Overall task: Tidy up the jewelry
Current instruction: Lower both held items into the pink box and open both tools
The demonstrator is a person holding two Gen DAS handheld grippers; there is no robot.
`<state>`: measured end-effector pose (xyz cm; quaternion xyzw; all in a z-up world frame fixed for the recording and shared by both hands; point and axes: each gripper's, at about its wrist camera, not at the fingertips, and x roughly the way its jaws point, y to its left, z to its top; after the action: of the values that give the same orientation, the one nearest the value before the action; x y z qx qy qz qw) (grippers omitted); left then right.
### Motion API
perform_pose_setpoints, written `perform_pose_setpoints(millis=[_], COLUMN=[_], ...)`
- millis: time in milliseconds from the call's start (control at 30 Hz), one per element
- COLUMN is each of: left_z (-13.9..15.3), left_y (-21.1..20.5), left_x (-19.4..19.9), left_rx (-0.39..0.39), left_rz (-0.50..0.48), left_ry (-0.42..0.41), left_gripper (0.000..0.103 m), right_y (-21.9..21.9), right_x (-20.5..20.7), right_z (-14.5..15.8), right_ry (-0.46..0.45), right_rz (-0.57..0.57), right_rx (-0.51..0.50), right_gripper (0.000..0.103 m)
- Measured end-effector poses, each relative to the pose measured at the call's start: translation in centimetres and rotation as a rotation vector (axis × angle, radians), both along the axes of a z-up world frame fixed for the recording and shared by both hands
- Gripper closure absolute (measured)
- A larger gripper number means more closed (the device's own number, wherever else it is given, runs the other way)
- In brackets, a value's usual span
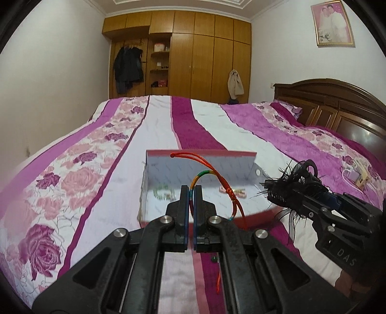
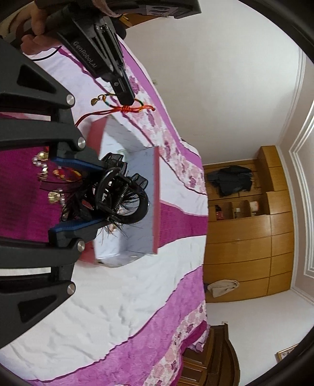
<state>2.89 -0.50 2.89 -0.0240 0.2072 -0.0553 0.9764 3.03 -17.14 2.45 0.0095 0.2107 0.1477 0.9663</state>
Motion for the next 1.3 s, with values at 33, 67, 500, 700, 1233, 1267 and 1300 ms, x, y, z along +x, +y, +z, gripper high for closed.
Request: perform_pose_setpoints(millis=[33, 67, 500, 700, 1233, 1267, 1300], left_z=[0.1, 0.2, 1.0, 0.2, -3.7, -3.9, -4.2], left_y=[0.0, -0.1, -0.4, -0.4, -0.3, -0.3, -0.2], left_x=[0.3, 0.5, 4.3, 6.2, 10.9, 11.1, 11.2], left_rx=[-0.005, -0.008, -0.007, -0.011, 0.021, 0.02, 0.02], left_rz=[0.001, 0.005, 0.06, 0.081, 0.121, 0.123, 0.125], left_ry=[-0.005, -0.011, -0.063, -0.053, 0.058, 0.068, 0.078], left_gripper=[0.103, 0.103, 0.103, 0.103, 0.103, 0.103, 0.103], right_y=[0.1, 0.2, 0.9, 0.7, 0.0, -0.1, -0.2], right_x=[0.1, 0.3, 3.9, 6.0, 11.3, 11.6, 11.9], right_z=[0.1, 0.2, 1.0, 0.9, -2.5, -2.7, -3.1], right_ry=[-0.007, -0.015, -0.089, -0.093, 0.022, 0.033, 0.044], right_rz=[0.0, 0.0, -0.038, -0.061, -0.108, -0.11, -0.111], right_rx=[-0.001, -0.001, -0.019, -0.018, -0.049, -0.051, -0.053], right_gripper=[0.065, 0.065, 0.065, 0.065, 0.065, 0.065, 0.065])
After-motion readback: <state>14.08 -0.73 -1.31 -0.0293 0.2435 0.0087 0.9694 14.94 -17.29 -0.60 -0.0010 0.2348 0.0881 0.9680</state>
